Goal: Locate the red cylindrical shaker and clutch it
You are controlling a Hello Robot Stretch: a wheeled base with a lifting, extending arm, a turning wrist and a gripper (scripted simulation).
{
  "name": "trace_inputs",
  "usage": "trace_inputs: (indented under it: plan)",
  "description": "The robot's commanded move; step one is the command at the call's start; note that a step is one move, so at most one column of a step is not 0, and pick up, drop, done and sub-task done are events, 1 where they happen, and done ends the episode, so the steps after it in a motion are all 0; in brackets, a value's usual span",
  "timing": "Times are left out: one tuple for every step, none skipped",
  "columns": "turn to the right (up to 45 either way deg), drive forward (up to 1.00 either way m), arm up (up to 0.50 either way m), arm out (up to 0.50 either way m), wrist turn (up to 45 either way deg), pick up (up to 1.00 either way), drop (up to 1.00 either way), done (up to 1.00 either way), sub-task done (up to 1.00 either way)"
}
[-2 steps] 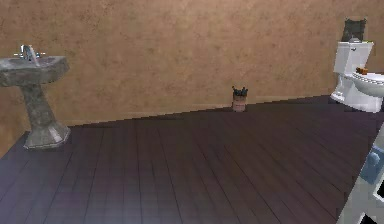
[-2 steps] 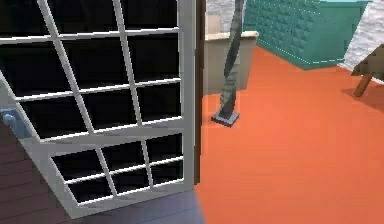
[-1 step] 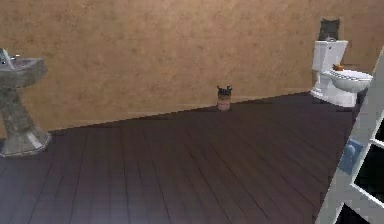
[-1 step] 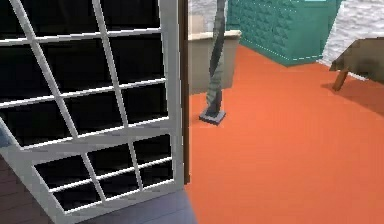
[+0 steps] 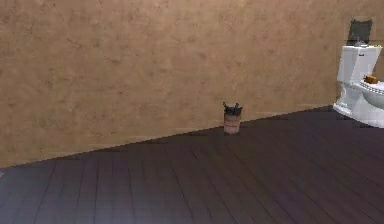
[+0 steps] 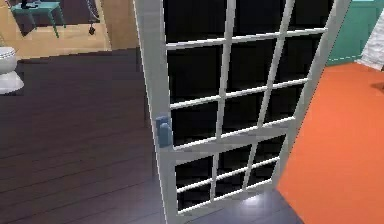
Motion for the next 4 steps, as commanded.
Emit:
trace_inputs:
  plan:
    - [45.0,0.00,0.00,0.00,0.0,0.00,0.00,0.00,0.00]
    - [0.0,0.55,0.00,0.00,0.0,0.00,0.00,0.00,0.00]
    - [21.0,0.00,0.00,0.00,0.0,0.00,0.00,0.00,0.00]
    - [0.0,1.00,0.00,0.00,0.0,0.00,0.00,0.00,0.00]
